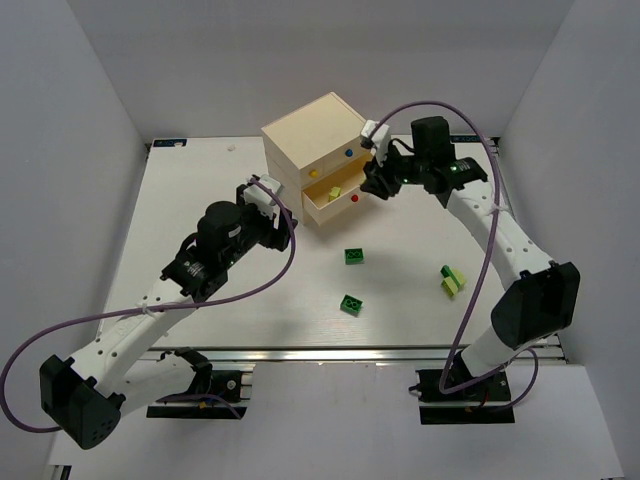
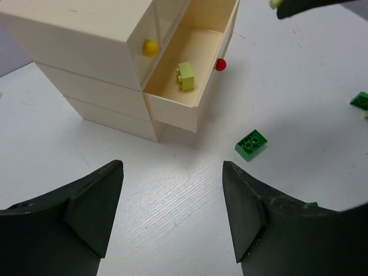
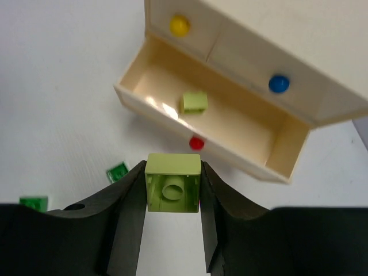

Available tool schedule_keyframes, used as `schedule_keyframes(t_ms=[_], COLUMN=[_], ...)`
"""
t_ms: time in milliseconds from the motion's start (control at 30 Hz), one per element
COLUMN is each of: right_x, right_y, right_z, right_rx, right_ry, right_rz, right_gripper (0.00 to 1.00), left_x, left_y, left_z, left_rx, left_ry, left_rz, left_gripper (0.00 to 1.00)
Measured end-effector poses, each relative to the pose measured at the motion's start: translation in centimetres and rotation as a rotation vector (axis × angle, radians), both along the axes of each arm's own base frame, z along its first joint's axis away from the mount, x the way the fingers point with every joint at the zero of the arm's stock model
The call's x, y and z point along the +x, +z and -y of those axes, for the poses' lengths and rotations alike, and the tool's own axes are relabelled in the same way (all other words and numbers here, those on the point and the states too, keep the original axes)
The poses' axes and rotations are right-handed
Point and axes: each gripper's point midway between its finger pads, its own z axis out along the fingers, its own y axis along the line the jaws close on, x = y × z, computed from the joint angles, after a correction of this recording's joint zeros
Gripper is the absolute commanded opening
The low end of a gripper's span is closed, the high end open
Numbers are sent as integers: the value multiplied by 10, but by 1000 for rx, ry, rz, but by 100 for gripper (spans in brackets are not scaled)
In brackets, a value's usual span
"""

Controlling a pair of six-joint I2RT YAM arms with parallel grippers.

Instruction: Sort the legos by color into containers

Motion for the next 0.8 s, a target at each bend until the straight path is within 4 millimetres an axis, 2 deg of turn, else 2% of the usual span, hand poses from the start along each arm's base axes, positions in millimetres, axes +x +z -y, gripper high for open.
schedule_keyframes(t_ms=[67,133,367,467,533,567,800], right_x=[4,16,57,65,69,71,73], right_y=[12,9,-41,-49,-45,-42,-36], right_z=[-19,-32,-60,-66,-70,-72,-73], right_rx=[57,84,66,59,67,72,90], right_ry=[-12,-39,-143,-167,-175,-178,-198], right_rz=[13,-4,-99,-115,-113,-109,-109], right_gripper=[0,0,19,47,57,68,70], left_x=[0,0,1,2,2,2,1], left_y=[-3,-5,-8,-7,-7,-7,-7], left_z=[-1,-2,-3,-4,-4,-3,-2], left_rx=[2,7,15,15,15,14,12], left_ry=[6,11,16,18,18,17,9], left_rz=[0,-4,-2,0,1,0,-1], left_gripper=[80,80,79,80,79,79,78])
